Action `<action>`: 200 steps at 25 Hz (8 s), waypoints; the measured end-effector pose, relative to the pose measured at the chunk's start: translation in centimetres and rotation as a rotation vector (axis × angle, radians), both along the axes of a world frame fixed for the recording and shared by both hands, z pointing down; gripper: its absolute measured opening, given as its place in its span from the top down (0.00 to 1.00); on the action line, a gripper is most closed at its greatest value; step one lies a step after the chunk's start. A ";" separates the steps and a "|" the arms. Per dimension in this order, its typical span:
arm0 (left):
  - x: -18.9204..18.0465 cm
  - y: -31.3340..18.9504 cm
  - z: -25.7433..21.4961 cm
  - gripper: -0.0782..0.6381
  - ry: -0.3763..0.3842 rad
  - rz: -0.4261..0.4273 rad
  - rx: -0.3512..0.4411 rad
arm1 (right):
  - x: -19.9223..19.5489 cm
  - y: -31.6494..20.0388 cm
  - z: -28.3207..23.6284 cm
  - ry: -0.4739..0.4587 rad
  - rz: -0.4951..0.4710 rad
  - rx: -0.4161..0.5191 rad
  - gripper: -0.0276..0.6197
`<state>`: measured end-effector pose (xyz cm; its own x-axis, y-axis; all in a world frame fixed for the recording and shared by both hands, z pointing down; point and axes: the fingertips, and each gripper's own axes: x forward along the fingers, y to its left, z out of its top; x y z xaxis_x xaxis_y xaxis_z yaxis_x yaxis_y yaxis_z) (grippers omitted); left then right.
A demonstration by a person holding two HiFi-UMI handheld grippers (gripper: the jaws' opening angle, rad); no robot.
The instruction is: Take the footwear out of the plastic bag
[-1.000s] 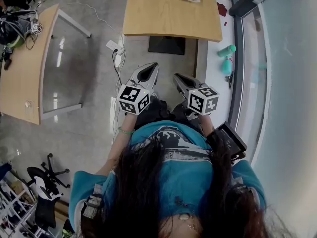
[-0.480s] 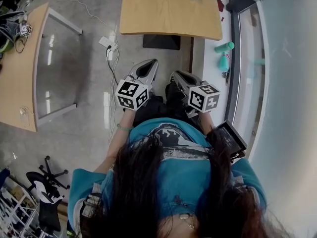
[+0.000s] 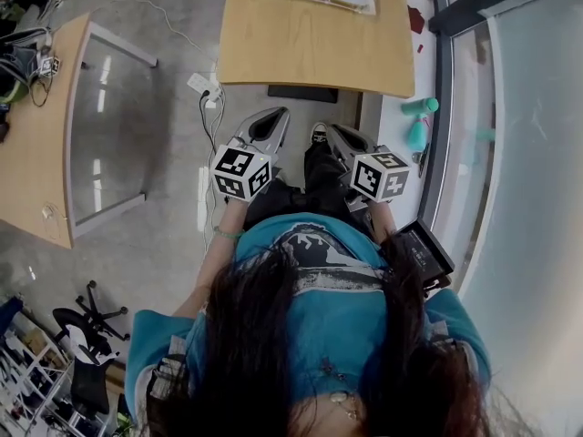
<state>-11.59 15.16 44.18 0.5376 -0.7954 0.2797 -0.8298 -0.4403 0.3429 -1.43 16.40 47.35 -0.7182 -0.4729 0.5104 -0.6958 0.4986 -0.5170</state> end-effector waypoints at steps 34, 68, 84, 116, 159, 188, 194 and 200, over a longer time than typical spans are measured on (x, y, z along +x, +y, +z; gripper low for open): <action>4.9 -28.7 2.3 0.89 -0.020 -0.006 -0.101 | 9.2 -36.3 7.0 -0.143 0.173 -0.231 0.91; -4.5 -36.4 5.3 0.89 0.157 -0.007 -0.170 | 7.1 -47.7 15.8 -0.483 0.708 -0.603 0.87; -0.8 -34.4 12.8 0.61 0.474 0.056 -0.499 | 3.6 -38.9 13.1 -0.614 0.565 -0.725 0.91; -2.5 -35.8 14.0 0.71 1.040 -0.144 -0.525 | 3.1 -32.6 7.5 -0.316 0.078 -0.392 0.76; -3.9 -32.6 5.4 0.76 1.577 0.079 -0.325 | 0.3 -35.0 -0.8 -0.741 -0.103 -0.286 0.76; -2.2 -34.2 5.9 0.73 1.273 0.106 -0.285 | -0.5 -34.3 -0.8 -0.500 -0.201 -0.298 0.78; -2.9 -35.9 7.3 0.73 1.173 -0.003 -0.267 | -0.2 -34.1 0.7 -0.477 -0.170 -0.365 0.79; -3.3 -37.6 7.4 0.73 1.123 -0.032 -0.249 | 0.4 -34.4 0.2 -0.501 -0.144 -0.382 0.80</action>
<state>-14.85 -22.42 51.54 0.5637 -0.8032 -0.1927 -0.0112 -0.2407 0.9705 -1.06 -18.02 47.55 -0.9559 -0.2050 0.2103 -0.2639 0.2858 -0.9212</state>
